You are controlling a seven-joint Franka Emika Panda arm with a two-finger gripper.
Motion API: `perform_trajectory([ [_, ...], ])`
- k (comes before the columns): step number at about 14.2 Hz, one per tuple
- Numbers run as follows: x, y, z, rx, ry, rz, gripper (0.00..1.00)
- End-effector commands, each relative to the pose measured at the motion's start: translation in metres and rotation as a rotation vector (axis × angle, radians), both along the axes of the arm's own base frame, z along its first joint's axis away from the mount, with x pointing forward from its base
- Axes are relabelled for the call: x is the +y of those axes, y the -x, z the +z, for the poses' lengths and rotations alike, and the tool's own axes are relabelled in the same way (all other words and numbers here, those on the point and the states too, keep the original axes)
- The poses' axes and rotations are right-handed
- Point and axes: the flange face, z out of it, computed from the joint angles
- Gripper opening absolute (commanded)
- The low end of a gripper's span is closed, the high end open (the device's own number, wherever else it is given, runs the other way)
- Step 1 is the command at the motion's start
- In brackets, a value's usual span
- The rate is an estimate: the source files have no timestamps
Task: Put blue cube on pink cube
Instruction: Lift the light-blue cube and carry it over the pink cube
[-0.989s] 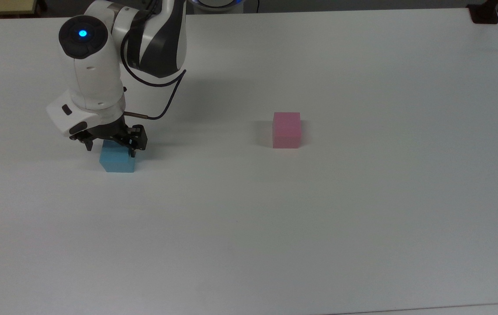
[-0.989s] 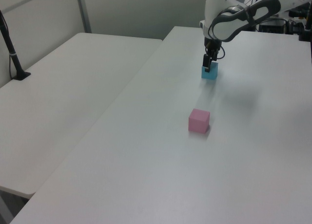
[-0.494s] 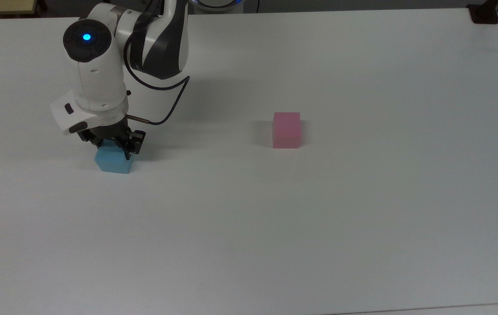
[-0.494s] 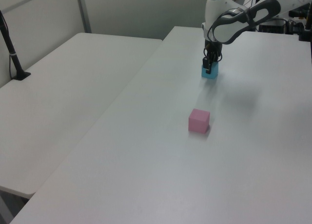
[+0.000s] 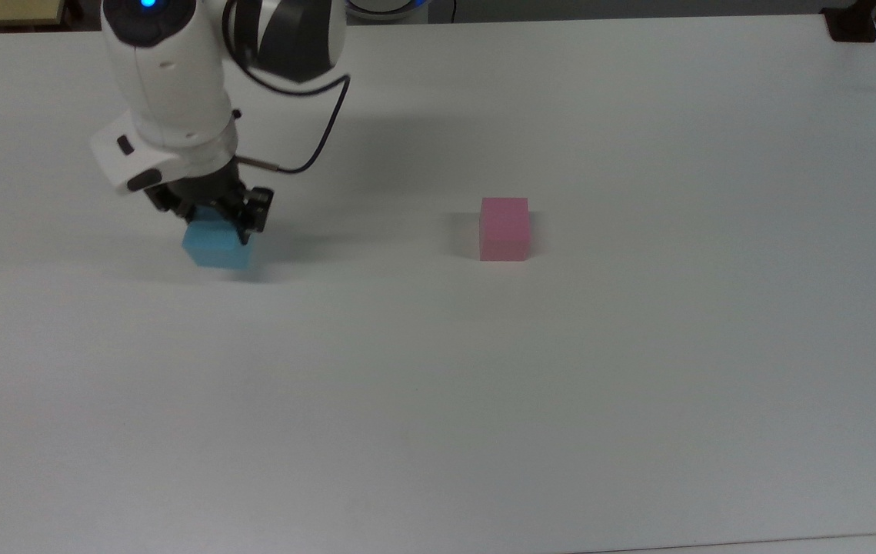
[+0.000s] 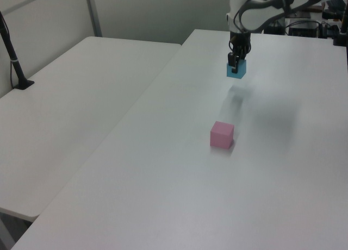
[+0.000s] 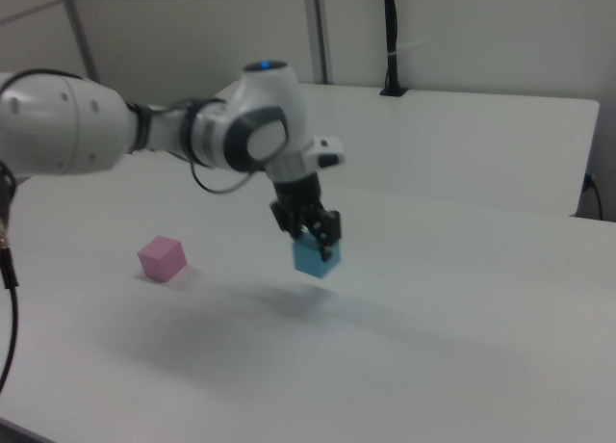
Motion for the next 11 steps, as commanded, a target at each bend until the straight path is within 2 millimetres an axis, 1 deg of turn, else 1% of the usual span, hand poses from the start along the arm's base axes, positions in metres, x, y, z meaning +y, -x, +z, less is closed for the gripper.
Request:
perform_trajectory([
  [1, 0.048, 0.021, 0.05, 0.008, -0.074, 0.013, 0.48],
  [2, 0.063, 0.022, 0.059, 0.0, -0.084, 0.006, 0.48],
  [3, 0.088, 0.023, 0.066, -0.005, -0.096, -0.011, 0.48],
  [4, 0.104, 0.023, 0.07, -0.01, -0.104, -0.017, 0.48],
  [6, 0.139, 0.023, 0.07, -0.011, -0.12, -0.037, 0.48],
  [8, 0.173, 0.025, 0.07, -0.01, -0.137, -0.017, 0.48],
  [11, 0.214, 0.029, 0.07, -0.003, -0.156, 0.019, 0.48],
])
